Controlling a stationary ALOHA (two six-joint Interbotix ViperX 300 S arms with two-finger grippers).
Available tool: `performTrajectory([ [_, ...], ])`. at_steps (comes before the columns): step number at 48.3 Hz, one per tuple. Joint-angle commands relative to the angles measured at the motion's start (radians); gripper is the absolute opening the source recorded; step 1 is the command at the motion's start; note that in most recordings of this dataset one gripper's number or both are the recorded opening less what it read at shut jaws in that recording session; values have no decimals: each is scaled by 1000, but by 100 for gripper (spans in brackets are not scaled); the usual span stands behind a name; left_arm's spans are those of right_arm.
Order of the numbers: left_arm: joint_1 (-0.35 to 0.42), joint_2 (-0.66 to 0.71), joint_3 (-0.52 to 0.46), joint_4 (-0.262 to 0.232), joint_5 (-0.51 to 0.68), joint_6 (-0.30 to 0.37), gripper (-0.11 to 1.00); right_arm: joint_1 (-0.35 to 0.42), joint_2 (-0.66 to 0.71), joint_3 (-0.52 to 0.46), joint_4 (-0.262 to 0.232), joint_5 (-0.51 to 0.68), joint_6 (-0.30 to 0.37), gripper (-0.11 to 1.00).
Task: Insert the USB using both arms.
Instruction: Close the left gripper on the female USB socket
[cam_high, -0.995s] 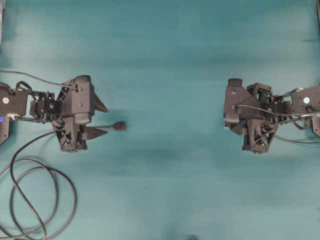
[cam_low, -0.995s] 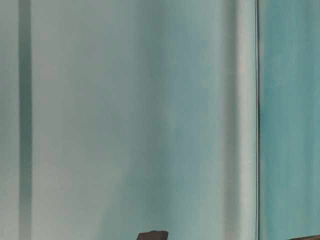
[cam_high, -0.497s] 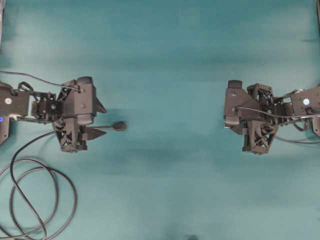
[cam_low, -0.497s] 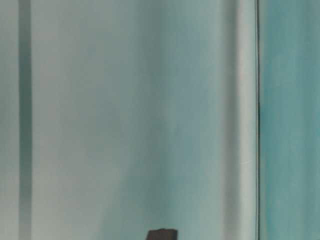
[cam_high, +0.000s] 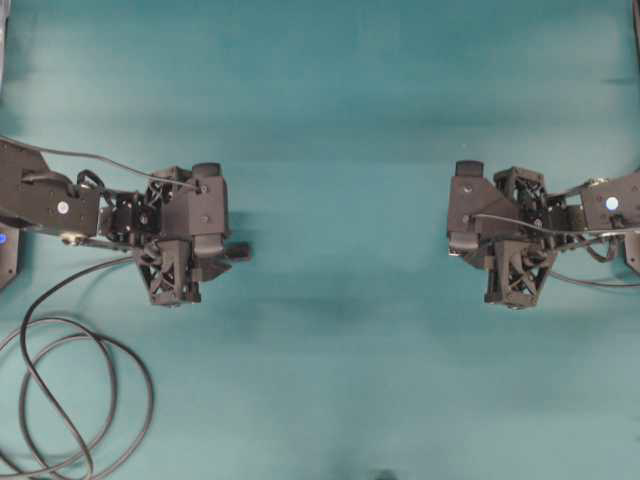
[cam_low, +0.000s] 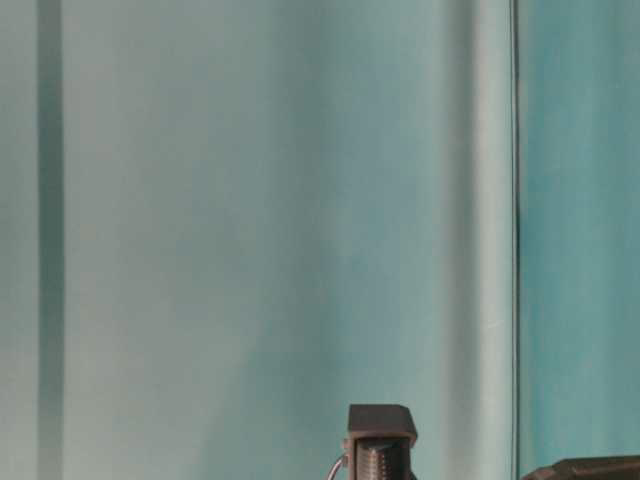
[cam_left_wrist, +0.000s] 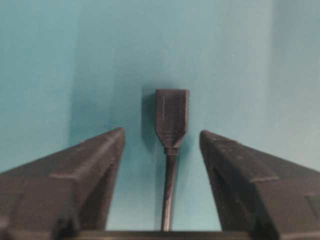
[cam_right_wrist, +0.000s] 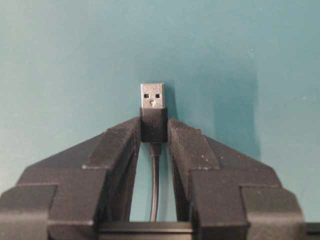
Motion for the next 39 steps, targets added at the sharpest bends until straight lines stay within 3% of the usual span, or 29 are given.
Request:
performTrajectory([
  [1, -8, -8, -20, 3, 9, -14, 64, 3, 12, -5, 0, -3, -2, 23],
  [8, -18, -8, -25, 2, 15, -14, 59, 3, 12, -5, 0, -3, -2, 23],
  [31, -23, 41, -67, 2, 20, -14, 57, 5, 12, -5, 0, -3, 0, 23],
  [39, -28, 41, -67, 2, 77, -15, 48, 3, 8, -5, 0, -3, -2, 23],
])
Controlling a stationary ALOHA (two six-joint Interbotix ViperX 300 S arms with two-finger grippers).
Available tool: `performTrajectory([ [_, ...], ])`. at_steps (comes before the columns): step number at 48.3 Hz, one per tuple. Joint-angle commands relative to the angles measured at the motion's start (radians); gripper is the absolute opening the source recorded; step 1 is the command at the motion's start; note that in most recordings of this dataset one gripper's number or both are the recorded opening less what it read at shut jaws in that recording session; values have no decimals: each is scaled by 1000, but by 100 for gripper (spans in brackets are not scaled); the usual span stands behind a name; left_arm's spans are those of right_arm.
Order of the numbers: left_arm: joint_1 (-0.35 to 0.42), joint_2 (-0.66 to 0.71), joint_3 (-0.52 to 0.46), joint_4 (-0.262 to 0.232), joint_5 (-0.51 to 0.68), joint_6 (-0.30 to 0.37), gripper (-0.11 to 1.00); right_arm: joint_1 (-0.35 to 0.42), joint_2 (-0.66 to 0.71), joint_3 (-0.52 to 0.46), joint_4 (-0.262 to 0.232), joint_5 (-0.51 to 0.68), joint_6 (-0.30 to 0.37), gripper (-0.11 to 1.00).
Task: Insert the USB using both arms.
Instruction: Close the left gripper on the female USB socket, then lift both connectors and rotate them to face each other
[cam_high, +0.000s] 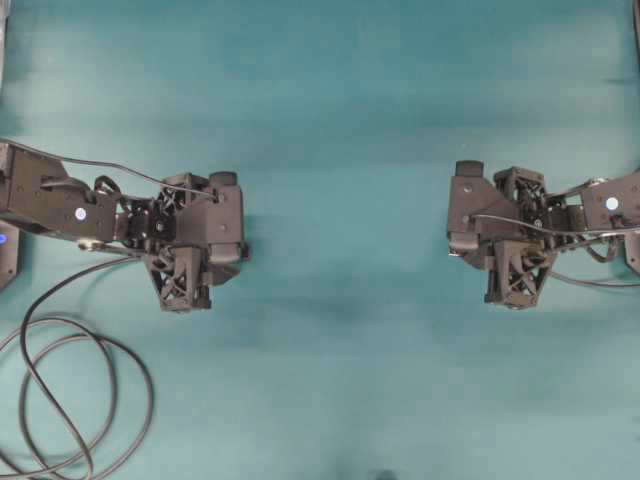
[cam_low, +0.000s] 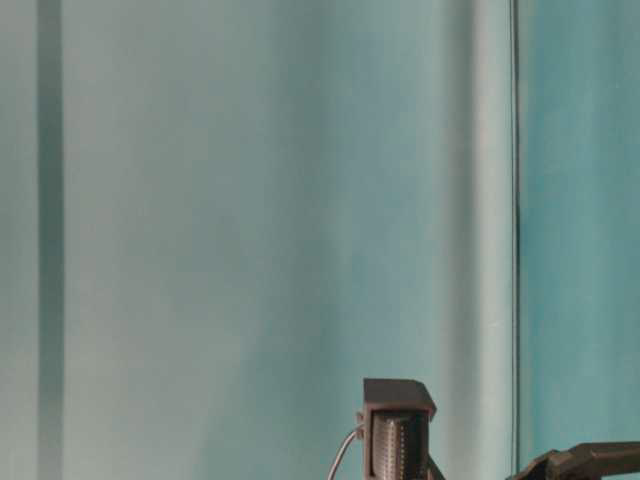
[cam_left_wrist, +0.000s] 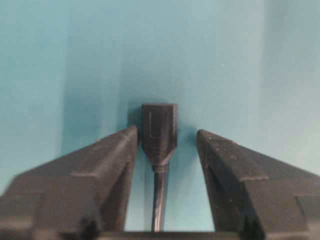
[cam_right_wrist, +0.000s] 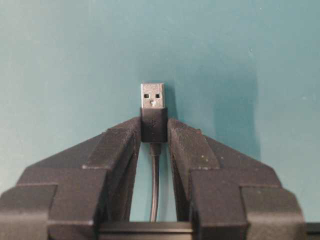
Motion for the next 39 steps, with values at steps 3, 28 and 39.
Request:
performTrajectory([
  [3, -14, -6, -12, 2, 51, -15, 42, 5, 6, -6, 0, -2, 0, 23],
  [28, -29, -25, -14, 2, 71, -12, 23, 3, -92, -9, -46, 78, 2, 22],
  [39, -38, -77, -12, 2, 51, -2, 23, 3, -221, -5, -54, 114, 0, 22],
])
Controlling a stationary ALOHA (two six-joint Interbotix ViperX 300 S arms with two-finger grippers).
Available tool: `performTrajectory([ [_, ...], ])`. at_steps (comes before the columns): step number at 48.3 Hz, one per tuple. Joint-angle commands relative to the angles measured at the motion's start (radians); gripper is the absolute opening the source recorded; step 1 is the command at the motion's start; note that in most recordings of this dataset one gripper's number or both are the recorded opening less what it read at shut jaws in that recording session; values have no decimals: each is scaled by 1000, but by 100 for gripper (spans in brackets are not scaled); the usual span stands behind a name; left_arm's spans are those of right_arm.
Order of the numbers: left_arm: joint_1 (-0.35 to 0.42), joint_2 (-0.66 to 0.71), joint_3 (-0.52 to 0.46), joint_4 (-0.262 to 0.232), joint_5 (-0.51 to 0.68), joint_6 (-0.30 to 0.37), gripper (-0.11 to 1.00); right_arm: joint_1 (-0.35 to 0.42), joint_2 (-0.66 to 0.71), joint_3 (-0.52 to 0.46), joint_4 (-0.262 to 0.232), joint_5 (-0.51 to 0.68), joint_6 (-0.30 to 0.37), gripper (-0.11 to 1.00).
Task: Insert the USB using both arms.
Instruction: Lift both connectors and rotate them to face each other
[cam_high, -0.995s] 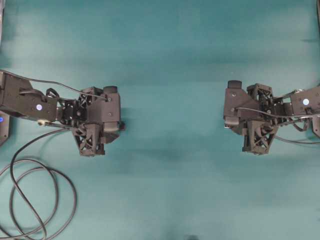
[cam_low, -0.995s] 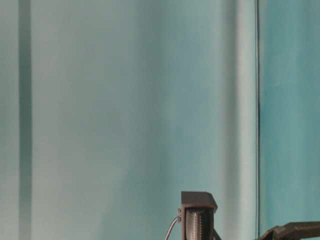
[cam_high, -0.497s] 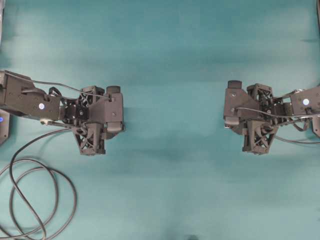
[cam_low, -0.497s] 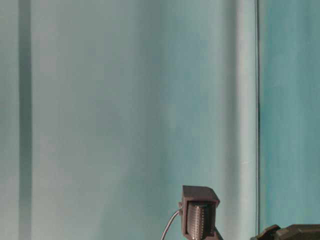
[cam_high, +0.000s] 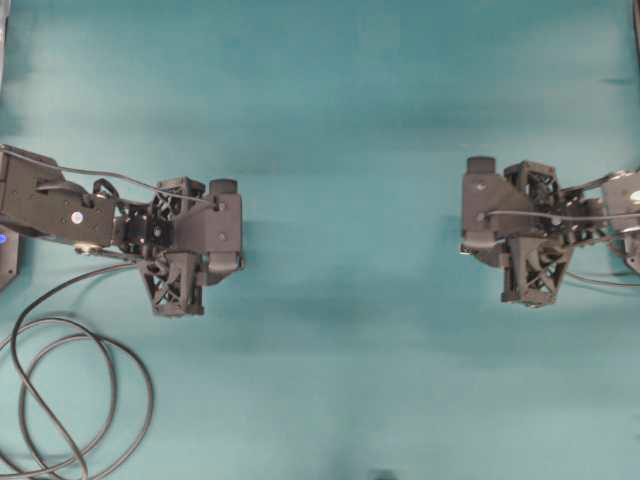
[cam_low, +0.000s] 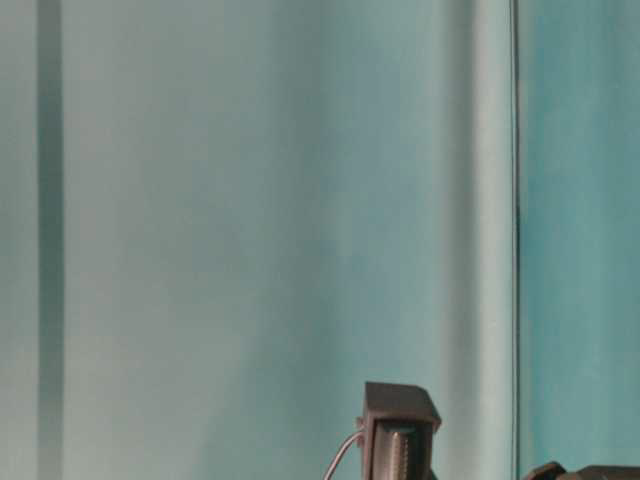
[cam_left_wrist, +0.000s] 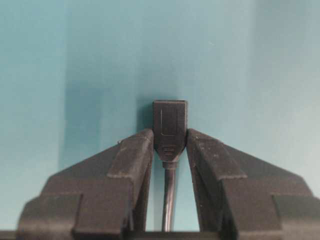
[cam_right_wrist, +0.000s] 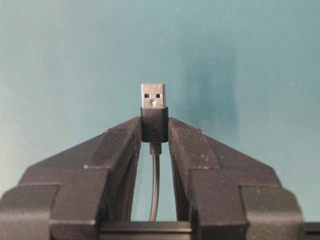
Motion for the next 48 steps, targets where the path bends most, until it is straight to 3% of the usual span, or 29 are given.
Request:
performTrajectory([
  [1, -11, -51, -9, -2, -17, -3, 23, 2, -60, -9, -12, 12, -2, 22],
  [14, -23, -130, -8, -8, -41, -25, 23, 6, -146, -21, -75, 115, -3, 22],
  [19, -25, -153, -17, -11, -40, -77, 23, 21, -167, -37, -121, 146, -3, 22],
  [31, -49, -232, 0, -11, -158, -311, 23, 87, -184, -94, -235, 218, 3, 22],
  [37, -66, -264, 21, -11, -215, -419, 23, 112, -184, -103, -267, 238, 18, 22],
  [43, -78, -287, 38, -11, -264, -534, 23, 132, -196, -97, -290, 239, 71, 22],
  [48, -80, -305, 55, -9, -319, -653, 23, 152, -227, -86, -344, 244, 120, 22],
])
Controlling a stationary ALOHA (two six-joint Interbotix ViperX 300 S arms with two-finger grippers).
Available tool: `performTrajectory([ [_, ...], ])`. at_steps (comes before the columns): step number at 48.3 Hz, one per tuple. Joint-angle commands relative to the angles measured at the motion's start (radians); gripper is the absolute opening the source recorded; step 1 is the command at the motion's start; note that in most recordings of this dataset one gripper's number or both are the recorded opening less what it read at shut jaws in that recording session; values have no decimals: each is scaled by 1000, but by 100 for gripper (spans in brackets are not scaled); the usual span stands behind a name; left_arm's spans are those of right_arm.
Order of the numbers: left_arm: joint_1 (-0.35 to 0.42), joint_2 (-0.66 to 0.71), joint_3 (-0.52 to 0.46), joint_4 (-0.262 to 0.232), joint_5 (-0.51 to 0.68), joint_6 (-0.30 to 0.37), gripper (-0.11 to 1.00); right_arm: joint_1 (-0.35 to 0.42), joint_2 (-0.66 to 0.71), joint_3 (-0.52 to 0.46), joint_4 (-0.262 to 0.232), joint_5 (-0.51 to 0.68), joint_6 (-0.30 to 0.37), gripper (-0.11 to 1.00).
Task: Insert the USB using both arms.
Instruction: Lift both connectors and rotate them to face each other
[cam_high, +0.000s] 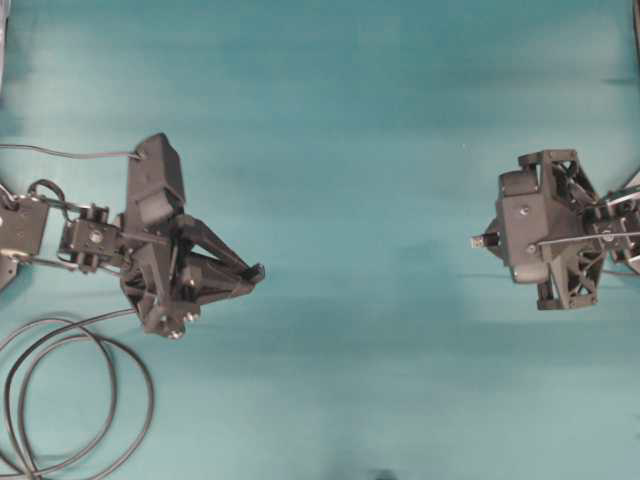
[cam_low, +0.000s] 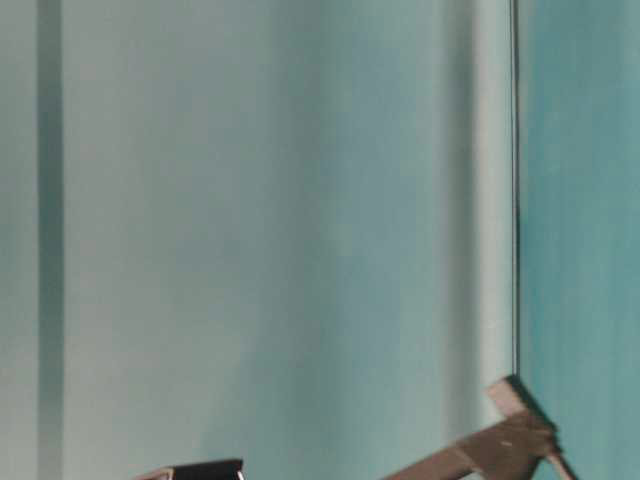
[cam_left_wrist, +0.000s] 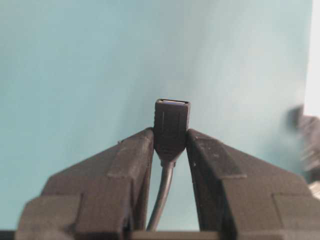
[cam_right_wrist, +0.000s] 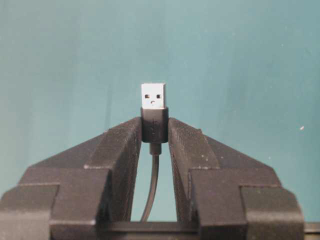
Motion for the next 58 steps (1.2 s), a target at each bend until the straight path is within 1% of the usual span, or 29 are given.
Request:
performTrajectory([
  [1, -6, -35, 2, -2, -60, -104, 22, 17, -38, -8, -52, 6, 32, 22],
  [3, -5, -41, 14, -2, -94, -161, 22, 21, -57, 0, -86, 20, 52, 22],
  [4, -5, -46, 25, -2, -121, -212, 22, 25, -64, 2, -104, 29, 63, 22],
  [7, -5, -54, 49, 3, -187, -313, 23, 28, -94, 8, -166, 61, 94, 22],
  [9, -6, -58, 67, 6, -239, -380, 22, 28, -114, 11, -210, 83, 112, 22],
  [10, -6, -60, 75, 9, -268, -414, 22, 28, -127, 11, -244, 98, 124, 22],
  [13, -8, -60, 101, 26, -370, -514, 22, 32, -152, 15, -310, 121, 147, 22],
  [19, -8, -48, 143, 87, -566, -695, 23, 55, -169, 23, -434, 140, 158, 22],
  [20, -8, -40, 146, 107, -604, -735, 23, 61, -169, 25, -451, 141, 158, 22],
  [22, -8, -31, 147, 132, -646, -787, 23, 75, -167, 26, -488, 143, 158, 22],
  [26, -8, -2, 144, 178, -701, -879, 23, 104, -166, 28, -548, 166, 158, 22],
  [29, -5, 26, 141, 202, -738, -942, 22, 126, -158, 26, -569, 204, 160, 22],
  [34, 5, 83, 135, 238, -827, -1009, 23, 176, -127, 21, -607, 293, 160, 22],
  [38, 17, 143, 130, 262, -948, -1037, 22, 215, -92, 17, -643, 362, 167, 22],
  [41, 29, 178, 126, 272, -1025, -1042, 22, 230, -71, 11, -660, 382, 190, 22],
  [44, 46, 207, 117, 279, -1080, -1042, 22, 238, -55, 6, -670, 370, 241, 22],
  [50, 69, 250, 92, 310, -1134, -1048, 22, 265, -29, -8, -707, 362, 324, 22],
  [53, 72, 265, 78, 327, -1149, -1054, 22, 275, -9, -17, -729, 365, 341, 22],
  [58, 74, 301, 61, 357, -1172, -1101, 22, 276, 32, -49, -752, 360, 348, 22],
])
